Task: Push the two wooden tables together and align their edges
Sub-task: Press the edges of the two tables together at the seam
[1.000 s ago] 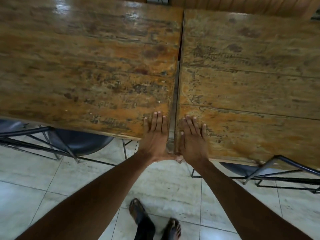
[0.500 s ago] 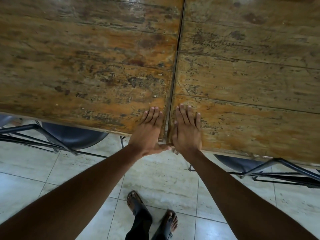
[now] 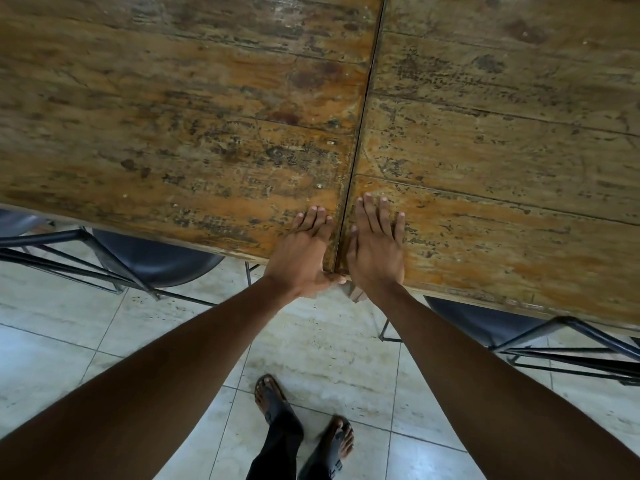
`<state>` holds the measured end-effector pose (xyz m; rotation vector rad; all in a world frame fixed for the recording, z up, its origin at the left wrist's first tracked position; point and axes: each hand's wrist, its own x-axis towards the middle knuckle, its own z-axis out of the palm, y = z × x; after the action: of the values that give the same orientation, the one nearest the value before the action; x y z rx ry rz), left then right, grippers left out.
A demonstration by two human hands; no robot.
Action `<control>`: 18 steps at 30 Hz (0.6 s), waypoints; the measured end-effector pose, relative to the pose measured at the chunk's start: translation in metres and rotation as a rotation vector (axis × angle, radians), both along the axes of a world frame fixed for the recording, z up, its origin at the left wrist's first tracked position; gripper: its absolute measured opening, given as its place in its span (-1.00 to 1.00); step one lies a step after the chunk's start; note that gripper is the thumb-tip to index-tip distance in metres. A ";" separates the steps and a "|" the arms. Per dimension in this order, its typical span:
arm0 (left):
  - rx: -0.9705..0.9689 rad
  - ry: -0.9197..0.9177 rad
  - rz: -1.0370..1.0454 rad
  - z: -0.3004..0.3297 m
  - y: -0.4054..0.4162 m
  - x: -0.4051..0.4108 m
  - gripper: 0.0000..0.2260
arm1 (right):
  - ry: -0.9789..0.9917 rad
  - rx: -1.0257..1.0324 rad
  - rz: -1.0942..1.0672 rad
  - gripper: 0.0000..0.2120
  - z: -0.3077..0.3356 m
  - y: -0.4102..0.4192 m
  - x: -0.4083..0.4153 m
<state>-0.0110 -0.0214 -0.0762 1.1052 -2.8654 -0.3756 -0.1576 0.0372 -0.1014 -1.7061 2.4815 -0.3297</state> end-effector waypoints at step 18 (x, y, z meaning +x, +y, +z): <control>0.056 -0.378 -0.076 0.037 -0.005 0.000 0.14 | -0.061 0.580 0.121 -0.40 0.073 -0.014 0.001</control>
<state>-0.0106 -0.0265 -0.0393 1.1940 -3.2498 -0.2766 -0.1562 0.0227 -0.0285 -1.5471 2.1228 0.3170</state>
